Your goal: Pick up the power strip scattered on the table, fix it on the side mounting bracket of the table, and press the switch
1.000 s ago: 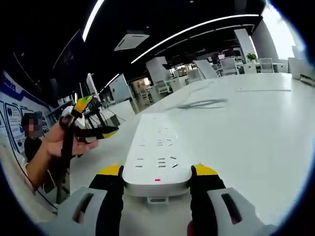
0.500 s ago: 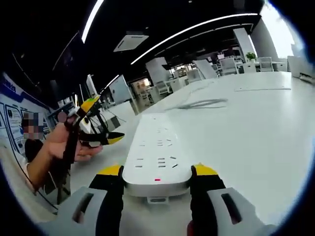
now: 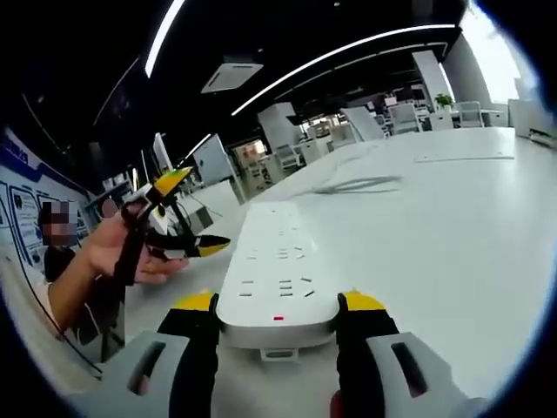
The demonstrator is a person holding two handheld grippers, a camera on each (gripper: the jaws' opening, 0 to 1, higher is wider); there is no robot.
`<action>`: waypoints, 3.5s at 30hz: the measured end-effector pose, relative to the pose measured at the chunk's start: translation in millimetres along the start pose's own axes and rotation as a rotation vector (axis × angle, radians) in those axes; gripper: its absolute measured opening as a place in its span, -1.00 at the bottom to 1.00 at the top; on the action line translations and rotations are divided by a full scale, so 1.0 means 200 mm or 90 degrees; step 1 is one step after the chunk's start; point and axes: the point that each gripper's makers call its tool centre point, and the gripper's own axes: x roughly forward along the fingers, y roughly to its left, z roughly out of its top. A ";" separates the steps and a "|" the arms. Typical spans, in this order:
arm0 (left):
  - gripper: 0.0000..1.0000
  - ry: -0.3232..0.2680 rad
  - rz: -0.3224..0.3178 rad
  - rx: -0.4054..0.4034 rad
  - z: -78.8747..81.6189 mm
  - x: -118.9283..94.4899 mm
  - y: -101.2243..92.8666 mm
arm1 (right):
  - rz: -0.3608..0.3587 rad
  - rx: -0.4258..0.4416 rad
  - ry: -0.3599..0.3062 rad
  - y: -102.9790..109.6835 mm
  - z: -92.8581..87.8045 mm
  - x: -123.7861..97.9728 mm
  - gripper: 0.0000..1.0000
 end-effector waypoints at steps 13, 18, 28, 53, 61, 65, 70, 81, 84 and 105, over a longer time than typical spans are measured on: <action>0.50 0.016 0.014 -0.004 0.00 0.07 0.04 | 0.007 0.023 0.006 0.01 0.00 0.00 -0.02; 0.50 0.025 0.018 -0.001 -0.03 0.10 0.06 | 0.013 0.034 0.005 0.00 0.00 0.00 -0.02; 0.51 0.029 0.019 -0.010 -0.03 0.16 0.06 | 0.016 0.037 0.004 0.01 0.00 0.00 -0.02; 0.47 0.022 0.004 -0.040 -0.01 0.30 0.05 | 0.013 0.034 0.012 0.00 0.00 0.00 -0.02; 0.46 0.018 -0.004 -0.044 0.00 0.33 0.03 | 0.014 0.034 0.013 0.01 -0.01 0.00 -0.02; 0.46 0.017 -0.004 -0.051 0.01 0.33 0.04 | 0.013 0.031 0.013 0.01 -0.01 0.00 -0.02; 0.41 0.004 0.004 -0.054 0.01 0.34 0.05 | 0.012 0.025 0.015 0.01 -0.01 0.00 -0.02; 0.19 -0.007 0.015 -0.075 0.02 0.34 0.09 | 0.011 0.012 0.022 0.02 -0.02 0.00 -0.02; 0.10 -0.006 0.024 -0.073 0.01 0.34 0.12 | 0.010 0.007 0.022 0.02 -0.02 0.00 -0.02; -0.20 0.007 0.057 -0.075 -0.01 0.33 0.17 | 0.013 0.009 0.019 0.03 -0.03 -0.01 -0.03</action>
